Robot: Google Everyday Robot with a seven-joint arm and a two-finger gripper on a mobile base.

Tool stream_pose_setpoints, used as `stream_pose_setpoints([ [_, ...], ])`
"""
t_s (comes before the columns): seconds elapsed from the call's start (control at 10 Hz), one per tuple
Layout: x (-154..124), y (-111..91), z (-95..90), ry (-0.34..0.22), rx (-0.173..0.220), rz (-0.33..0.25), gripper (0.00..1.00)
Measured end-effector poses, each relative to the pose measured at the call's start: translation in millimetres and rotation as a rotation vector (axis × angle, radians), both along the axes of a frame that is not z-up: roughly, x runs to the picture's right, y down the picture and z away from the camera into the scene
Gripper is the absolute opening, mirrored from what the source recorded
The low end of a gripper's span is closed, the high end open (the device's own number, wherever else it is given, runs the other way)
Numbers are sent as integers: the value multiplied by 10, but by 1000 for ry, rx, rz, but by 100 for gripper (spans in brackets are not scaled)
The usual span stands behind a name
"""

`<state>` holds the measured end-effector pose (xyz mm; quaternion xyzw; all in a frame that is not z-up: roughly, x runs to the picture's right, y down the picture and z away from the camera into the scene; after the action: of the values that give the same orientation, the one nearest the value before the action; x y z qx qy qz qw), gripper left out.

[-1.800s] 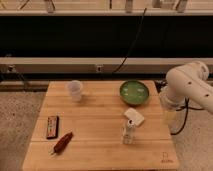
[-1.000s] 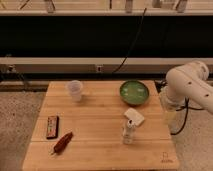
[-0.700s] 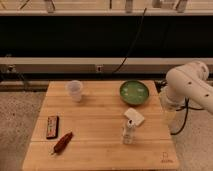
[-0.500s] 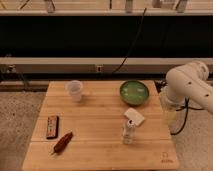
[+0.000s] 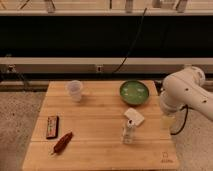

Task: Knock the bottle over

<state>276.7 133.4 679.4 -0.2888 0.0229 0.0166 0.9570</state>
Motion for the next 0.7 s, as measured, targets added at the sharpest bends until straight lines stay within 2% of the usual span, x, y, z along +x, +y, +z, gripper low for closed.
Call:
stream_pose_setpoints([
  [0.7, -103, 191, -21, 0, -22, -22, 80],
])
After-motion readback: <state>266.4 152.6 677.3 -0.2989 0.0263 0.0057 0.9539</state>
